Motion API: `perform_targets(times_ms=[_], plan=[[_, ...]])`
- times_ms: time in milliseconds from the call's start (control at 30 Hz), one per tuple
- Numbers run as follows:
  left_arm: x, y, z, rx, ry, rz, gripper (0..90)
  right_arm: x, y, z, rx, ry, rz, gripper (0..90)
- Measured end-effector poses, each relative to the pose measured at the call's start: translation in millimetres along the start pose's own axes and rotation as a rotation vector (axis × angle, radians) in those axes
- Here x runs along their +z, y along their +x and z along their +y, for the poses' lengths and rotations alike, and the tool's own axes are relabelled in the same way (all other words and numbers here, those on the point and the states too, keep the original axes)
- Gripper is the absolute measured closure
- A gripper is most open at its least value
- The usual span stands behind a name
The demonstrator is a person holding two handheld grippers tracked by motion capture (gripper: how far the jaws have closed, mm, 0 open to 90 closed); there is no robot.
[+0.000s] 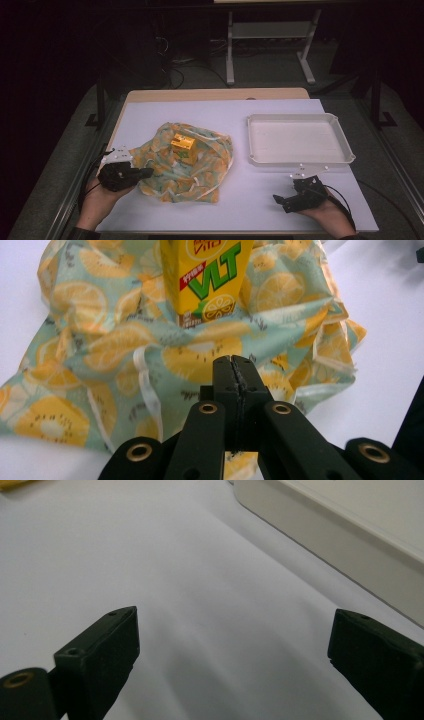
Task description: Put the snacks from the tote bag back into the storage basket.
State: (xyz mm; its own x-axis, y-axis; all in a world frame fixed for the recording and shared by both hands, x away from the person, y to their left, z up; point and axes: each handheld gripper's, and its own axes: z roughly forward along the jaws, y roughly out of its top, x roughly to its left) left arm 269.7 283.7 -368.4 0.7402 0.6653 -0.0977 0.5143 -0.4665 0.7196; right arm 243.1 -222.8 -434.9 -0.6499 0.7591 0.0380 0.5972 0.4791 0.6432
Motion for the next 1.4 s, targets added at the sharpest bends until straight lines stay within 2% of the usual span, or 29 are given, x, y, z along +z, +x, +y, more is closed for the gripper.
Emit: perform_targets(times_ms=[133, 267, 300, 600, 633, 1133, 1333, 1400], plan=[[4.1, 0.2, 6.6, -0.002, 0.0, -0.003, 89.5, -0.2, 0.1, 0.3, 0.0, -0.001, -0.001, 6.1], [8.7, 1.7, 15.4, 0.004, -0.017, -0.005, 89.5, -0.3, 0.0, 0.2, -0.003, -0.003, -0.005, 6.2], [10.4, 1.5, 17.0, -0.007, -0.028, -0.007, 89.5, -0.1, 0.1, 0.3, 0.0, -0.007, -0.005, 6.2], [21.5, 6.0, 30.6, 0.009, -0.031, -0.002, 89.6, -0.6, 0.0, 0.3, -0.003, -0.006, -0.001, 6.2], [23.2, 6.1, 31.6, 0.0, -0.037, -0.001, 89.6, -0.6, -0.2, 0.2, -0.005, -0.008, 0.0, 6.2], [40.2, 22.6, 43.7, 0.002, -0.073, 0.015, 89.7, -0.3, -0.5, 0.3, -0.006, -0.005, 0.0, 6.2], [48.9, 29.8, 45.0, 0.002, -0.069, 0.035, 89.7, -0.3, -0.9, 0.3, -0.007, -0.007, 0.002, 6.2], [55.3, 33.4, 45.9, -0.01, -0.071, 0.04, 89.7, -0.1, -0.5, 0.5, -0.005, -0.007, 0.003, 6.2]])
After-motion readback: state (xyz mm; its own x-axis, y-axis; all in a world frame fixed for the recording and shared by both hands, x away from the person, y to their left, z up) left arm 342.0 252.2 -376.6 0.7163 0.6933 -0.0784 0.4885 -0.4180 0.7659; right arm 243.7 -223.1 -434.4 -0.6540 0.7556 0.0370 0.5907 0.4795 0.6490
